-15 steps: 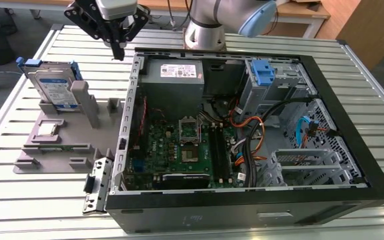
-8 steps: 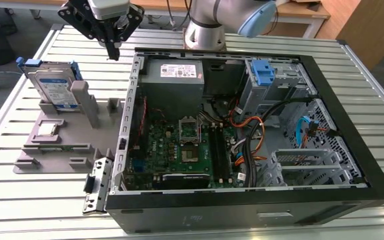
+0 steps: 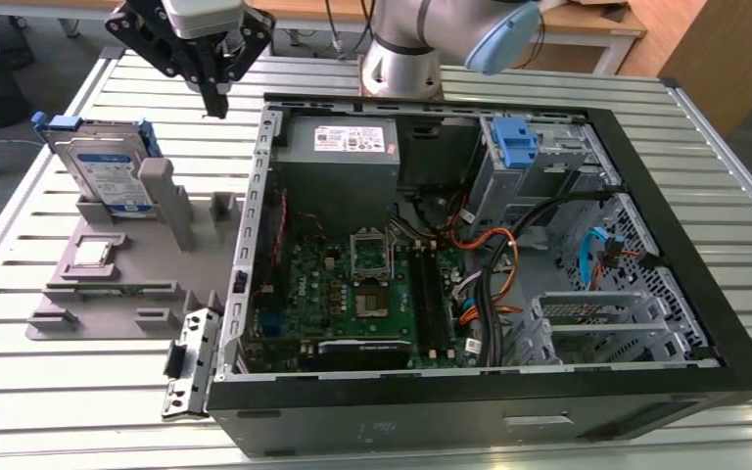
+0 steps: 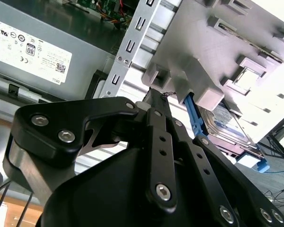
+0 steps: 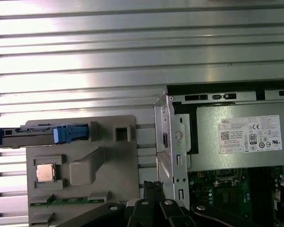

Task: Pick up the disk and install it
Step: 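Reach for the disk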

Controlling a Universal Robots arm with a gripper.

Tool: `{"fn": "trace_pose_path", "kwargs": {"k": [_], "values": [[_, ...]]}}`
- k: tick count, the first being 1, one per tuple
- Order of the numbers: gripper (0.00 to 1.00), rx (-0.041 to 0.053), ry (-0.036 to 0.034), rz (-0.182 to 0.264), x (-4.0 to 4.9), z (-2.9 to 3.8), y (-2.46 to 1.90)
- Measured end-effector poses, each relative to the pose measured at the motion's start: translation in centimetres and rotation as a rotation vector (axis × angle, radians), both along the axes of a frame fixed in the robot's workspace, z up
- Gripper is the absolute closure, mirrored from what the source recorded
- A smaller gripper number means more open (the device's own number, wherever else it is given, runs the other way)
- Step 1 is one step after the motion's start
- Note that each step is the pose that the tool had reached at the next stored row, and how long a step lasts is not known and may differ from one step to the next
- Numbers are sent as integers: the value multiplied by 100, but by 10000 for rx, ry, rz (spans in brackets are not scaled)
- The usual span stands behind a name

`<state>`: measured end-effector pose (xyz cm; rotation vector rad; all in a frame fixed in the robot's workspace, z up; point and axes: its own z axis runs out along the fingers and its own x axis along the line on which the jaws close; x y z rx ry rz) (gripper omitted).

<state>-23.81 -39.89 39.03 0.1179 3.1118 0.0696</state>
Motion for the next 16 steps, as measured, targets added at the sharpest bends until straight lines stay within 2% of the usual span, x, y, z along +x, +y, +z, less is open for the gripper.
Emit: {"fn": "trace_pose_path", "kwargs": {"k": [10, 16], "values": [[90, 10, -1, -1, -34, -103, 1], [90, 33, -1, -1, -59, -137, 36]]}}
